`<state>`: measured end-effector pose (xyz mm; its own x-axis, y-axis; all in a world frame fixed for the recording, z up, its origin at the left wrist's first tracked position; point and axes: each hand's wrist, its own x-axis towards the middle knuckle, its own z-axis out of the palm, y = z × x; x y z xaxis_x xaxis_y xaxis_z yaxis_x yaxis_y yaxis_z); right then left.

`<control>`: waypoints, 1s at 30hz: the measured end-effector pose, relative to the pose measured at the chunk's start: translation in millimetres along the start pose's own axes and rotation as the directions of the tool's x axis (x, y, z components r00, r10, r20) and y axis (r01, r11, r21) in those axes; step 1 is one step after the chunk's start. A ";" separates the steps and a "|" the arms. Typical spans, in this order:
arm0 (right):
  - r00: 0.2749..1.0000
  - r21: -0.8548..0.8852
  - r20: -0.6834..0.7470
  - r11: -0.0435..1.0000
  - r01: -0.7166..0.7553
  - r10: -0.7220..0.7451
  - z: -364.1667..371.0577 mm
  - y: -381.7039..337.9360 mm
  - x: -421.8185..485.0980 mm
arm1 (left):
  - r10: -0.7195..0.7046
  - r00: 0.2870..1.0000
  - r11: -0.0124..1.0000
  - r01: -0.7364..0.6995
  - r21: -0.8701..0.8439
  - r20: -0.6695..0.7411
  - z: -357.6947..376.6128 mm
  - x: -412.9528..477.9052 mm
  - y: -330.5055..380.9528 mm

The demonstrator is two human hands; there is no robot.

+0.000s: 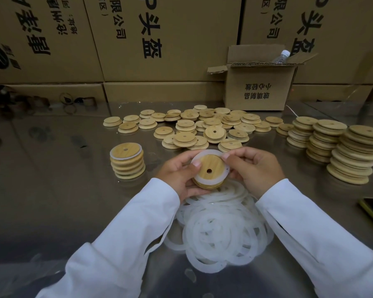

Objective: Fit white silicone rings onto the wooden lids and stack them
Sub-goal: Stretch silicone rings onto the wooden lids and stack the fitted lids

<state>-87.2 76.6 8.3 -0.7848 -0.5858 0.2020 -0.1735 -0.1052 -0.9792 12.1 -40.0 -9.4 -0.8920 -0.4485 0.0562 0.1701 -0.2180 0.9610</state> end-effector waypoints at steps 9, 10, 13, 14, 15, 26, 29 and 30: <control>0.999 -0.048 0.019 0.998 0.040 -0.039 0.8 2.0 -0.3 | 0.130 0.986 0.987 -0.118 0.113 -0.103 2.1 -0.5 1.2; 0.999 -0.047 0.023 0.998 0.049 -0.048 0.6 1.7 -0.6 | 0.138 0.985 0.985 -0.126 0.116 -0.105 2.0 -0.5 1.5; 0.995 -0.061 0.045 0.994 0.088 -0.085 -0.1 0.0 -2.1 | 0.164 0.981 0.982 -0.152 0.112 -0.103 0.9 -1.4 2.3; 0.994 -0.062 0.052 0.993 0.102 -0.099 -0.2 -0.6 -2.5 | 0.172 0.980 0.980 -0.160 0.115 -0.101 0.5 -1.6 2.4; 0.993 -0.056 0.057 0.992 0.111 -0.108 -0.3 -1.1 -2.9 | 0.179 0.979 0.979 -0.166 0.120 -0.102 -0.1 -1.9 2.3; 0.985 0.002 0.094 0.989 0.146 -0.146 -0.8 -7.4 -4.2 | 0.144 0.977 0.988 -0.152 -0.040 -0.157 3.8 -2.8 2.4; 0.985 0.001 0.083 0.989 0.151 -0.150 0.4 -6.8 -3.7 | 0.139 0.975 0.988 -0.149 -0.050 -0.175 5.7 -2.7 3.6; 0.987 0.007 0.072 0.989 0.146 -0.146 0.7 -6.1 -3.6 | 0.144 0.973 0.988 -0.153 -0.036 -0.178 5.8 -2.4 3.6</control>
<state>-82.9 78.8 13.5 -0.7062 -0.6207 0.3406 -0.2817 -0.1950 -0.9395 12.4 -34.6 -4.4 -0.7693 -0.6222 0.1450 0.3193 -0.1777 0.9309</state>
